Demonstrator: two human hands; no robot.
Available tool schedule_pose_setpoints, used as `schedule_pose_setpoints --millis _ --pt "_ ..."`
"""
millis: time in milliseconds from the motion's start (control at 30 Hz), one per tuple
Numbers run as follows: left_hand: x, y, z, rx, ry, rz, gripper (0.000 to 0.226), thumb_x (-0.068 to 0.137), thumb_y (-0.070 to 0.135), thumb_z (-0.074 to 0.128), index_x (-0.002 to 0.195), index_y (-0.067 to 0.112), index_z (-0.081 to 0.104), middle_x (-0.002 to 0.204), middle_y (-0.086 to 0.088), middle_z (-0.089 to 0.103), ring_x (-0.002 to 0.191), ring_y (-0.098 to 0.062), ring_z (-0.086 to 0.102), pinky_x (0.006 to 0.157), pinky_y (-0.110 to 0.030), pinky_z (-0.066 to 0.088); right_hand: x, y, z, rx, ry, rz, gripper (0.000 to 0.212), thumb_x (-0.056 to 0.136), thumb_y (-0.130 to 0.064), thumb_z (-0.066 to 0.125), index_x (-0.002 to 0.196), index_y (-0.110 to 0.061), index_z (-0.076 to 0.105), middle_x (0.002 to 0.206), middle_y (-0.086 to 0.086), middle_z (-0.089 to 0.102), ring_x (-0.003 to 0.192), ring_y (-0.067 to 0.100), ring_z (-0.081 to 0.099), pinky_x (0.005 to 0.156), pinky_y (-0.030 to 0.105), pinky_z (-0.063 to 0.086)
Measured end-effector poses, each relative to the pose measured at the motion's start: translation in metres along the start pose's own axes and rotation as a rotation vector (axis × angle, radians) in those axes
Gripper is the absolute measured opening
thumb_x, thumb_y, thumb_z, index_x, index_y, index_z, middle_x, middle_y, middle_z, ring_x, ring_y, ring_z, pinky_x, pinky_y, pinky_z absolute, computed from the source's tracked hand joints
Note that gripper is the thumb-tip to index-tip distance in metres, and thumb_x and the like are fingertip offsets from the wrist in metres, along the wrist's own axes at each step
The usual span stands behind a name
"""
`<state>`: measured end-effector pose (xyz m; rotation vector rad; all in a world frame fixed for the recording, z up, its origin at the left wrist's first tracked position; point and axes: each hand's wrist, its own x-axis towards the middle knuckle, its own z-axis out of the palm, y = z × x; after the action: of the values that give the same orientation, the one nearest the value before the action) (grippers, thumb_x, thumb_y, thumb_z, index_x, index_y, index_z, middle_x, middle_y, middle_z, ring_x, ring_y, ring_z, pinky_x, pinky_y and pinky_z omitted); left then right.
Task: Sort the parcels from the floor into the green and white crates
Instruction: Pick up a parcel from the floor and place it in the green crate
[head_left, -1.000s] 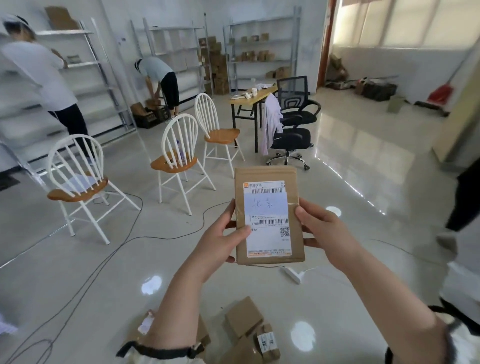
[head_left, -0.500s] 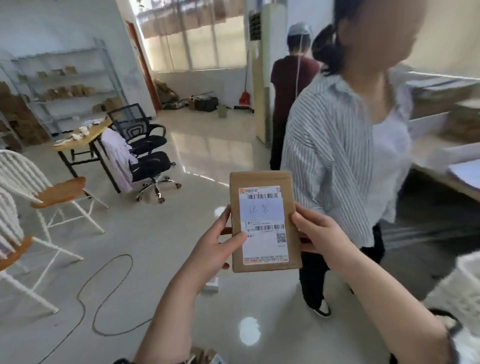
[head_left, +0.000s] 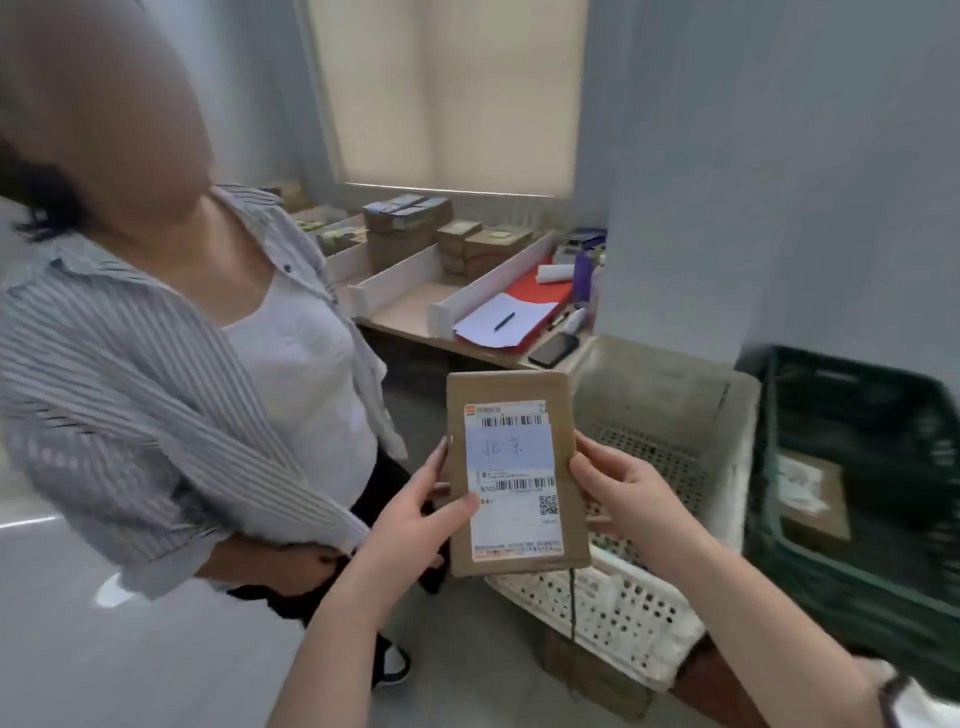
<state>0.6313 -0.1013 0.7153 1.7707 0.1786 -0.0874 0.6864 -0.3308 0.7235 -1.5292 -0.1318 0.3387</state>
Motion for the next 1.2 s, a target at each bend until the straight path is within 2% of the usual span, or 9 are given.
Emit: schedule_pose_setpoints --millis 200,333,533,600,733,867,1000,1100,1200 --pt "0.101 0.032 0.145 0.018 -0.216 0.044 0.065 0.086 0.039 0.066 0.130 0.069 0.029 0.111 0.018 0.060 0.085 0.004 0.067 0.055 -0.016 0.051 0.013 0.000 -0.153 0.036 0.261 0.057 0.028 0.093 -0.024 0.057 0.108 -0.047 0.053 0.088 -0.017 0.074 0.077 0.001 0.070 0.053 0.017 0.054" --pt "0.156 0.043 0.222 0.004 -0.357 -0.005 0.073 0.087 0.036 0.067 0.143 0.054 0.023 0.116 0.012 0.059 0.086 -0.003 0.070 0.072 -0.028 0.059 0.023 0.015 -0.228 0.067 0.419 0.106 0.025 0.095 -0.026 0.054 0.104 -0.049 0.051 0.085 -0.019 0.074 0.076 -0.002 0.069 0.051 0.017 0.053" --pt "0.245 0.048 0.312 0.088 -0.533 -0.043 0.064 0.090 0.035 0.062 0.145 0.038 0.029 0.108 0.015 0.063 0.080 0.003 0.068 0.055 -0.014 0.051 0.056 0.035 -0.307 0.113 0.636 0.173 0.027 0.095 -0.031 0.053 0.118 -0.046 0.054 0.097 -0.014 0.073 0.095 0.013 0.068 0.073 0.034 0.055" --pt "0.271 0.050 0.343 0.117 -0.610 -0.063 0.061 0.091 0.034 0.061 0.144 0.037 0.031 0.106 0.016 0.065 0.081 0.002 0.069 0.056 -0.014 0.052 0.063 0.042 -0.332 0.112 0.705 0.195 0.035 0.095 -0.032 0.052 0.129 -0.040 0.051 0.107 -0.011 0.071 0.100 0.015 0.065 0.084 0.041 0.053" --pt "0.306 0.049 0.416 0.189 -0.752 -0.099 0.056 0.091 0.034 0.060 0.142 0.034 0.036 0.106 0.018 0.065 0.081 0.004 0.068 0.058 -0.015 0.053 0.059 0.057 -0.391 0.150 0.841 0.257 0.039 0.096 -0.026 0.052 0.134 -0.034 0.050 0.102 -0.014 0.072 0.094 0.010 0.067 0.078 0.037 0.056" --pt "0.322 0.038 0.495 0.264 -0.853 -0.155 0.055 0.093 0.037 0.056 0.144 0.033 0.033 0.102 0.026 0.063 0.081 0.009 0.064 0.063 -0.015 0.054 0.050 0.078 -0.454 0.135 0.932 0.347 0.042 0.095 -0.028 0.053 0.137 -0.032 0.047 0.110 -0.009 0.068 0.103 0.017 0.063 0.091 0.047 0.052" --pt "0.336 0.025 0.567 0.337 -0.919 -0.157 0.043 0.094 0.042 0.053 0.135 0.034 0.042 0.096 0.033 0.057 0.083 0.010 0.058 0.060 -0.015 0.048 0.054 0.105 -0.520 0.110 0.963 0.439 0.042 0.095 -0.028 0.053 0.137 -0.030 0.047 0.101 -0.010 0.065 0.097 0.014 0.061 0.078 0.038 0.055" --pt "0.347 0.012 0.609 0.358 -0.914 -0.183 0.045 0.092 0.043 0.056 0.134 0.033 0.044 0.110 0.028 0.058 0.088 0.010 0.054 0.069 -0.016 0.049 0.064 0.124 -0.565 0.097 0.942 0.519 0.041 0.096 -0.029 0.051 0.137 -0.030 0.047 0.103 -0.007 0.064 0.097 0.017 0.060 0.074 0.035 0.052" --pt "0.357 -0.003 0.636 0.413 -0.897 -0.216 0.044 0.090 0.042 0.059 0.132 0.033 0.047 0.122 0.021 0.058 0.085 0.012 0.052 0.066 -0.014 0.047 0.073 0.141 -0.594 0.021 0.847 0.553 0.040 0.095 -0.029 0.052 0.135 -0.032 0.048 0.100 -0.010 0.067 0.090 0.010 0.063 0.063 0.025 0.050"
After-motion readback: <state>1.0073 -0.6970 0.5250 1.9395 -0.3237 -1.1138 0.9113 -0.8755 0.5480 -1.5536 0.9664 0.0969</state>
